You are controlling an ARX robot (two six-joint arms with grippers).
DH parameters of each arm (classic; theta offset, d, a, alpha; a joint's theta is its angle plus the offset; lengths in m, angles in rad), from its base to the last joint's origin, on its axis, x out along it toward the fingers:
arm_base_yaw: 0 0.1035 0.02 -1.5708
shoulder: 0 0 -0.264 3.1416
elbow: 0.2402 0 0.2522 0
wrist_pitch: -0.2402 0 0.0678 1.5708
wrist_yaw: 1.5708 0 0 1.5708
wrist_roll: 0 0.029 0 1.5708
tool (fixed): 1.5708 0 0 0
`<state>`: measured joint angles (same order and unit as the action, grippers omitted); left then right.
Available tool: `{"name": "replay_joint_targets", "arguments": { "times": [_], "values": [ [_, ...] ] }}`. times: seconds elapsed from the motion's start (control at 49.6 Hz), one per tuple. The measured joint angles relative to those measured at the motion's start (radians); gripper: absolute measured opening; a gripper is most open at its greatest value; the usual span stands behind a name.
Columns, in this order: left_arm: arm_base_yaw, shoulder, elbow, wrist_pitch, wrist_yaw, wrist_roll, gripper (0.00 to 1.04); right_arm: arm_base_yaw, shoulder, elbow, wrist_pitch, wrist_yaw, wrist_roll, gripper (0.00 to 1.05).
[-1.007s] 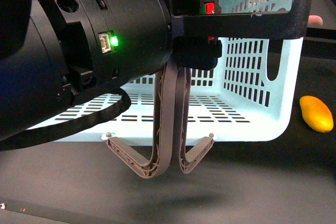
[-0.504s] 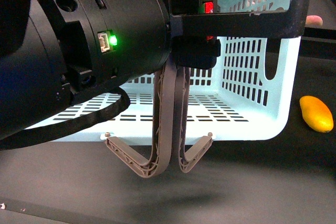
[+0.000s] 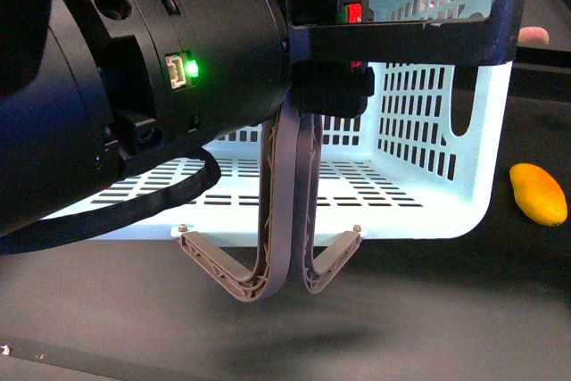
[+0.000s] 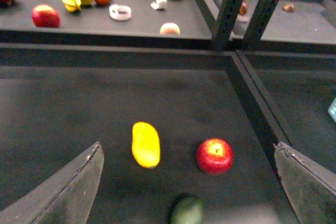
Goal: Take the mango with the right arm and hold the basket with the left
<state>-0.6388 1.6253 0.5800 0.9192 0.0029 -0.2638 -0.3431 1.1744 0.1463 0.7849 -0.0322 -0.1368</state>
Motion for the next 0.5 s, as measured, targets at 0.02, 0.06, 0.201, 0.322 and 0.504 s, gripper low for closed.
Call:
{"name": "replay_joint_targets", "arguments": {
  "times": [0.02, 0.06, 0.201, 0.322, 0.504],
  "values": [
    [0.0, 0.0, 0.0, 0.0, 0.0, 0.0, 0.09, -0.005, 0.057, 0.015, 0.027, 0.0, -0.005, 0.97],
    [0.0, 0.0, 0.0, 0.0, -0.001, 0.0, 0.09, -0.012, 0.165, 0.047, 0.073, 0.0, -0.017, 0.97],
    [0.0, 0.0, 0.0, 0.0, -0.001, 0.001, 0.09, -0.032, 0.467, 0.146, 0.201, 0.03, -0.051, 0.97],
    [0.0, 0.0, 0.0, 0.0, 0.0, 0.0, 0.09, -0.041, 0.659, 0.231, 0.235, 0.05, -0.071, 0.97],
    [0.0, 0.0, 0.0, 0.0, 0.0, 0.001, 0.09, -0.036, 0.895, 0.376, 0.197, 0.035, -0.076, 0.97]
  ]
}}
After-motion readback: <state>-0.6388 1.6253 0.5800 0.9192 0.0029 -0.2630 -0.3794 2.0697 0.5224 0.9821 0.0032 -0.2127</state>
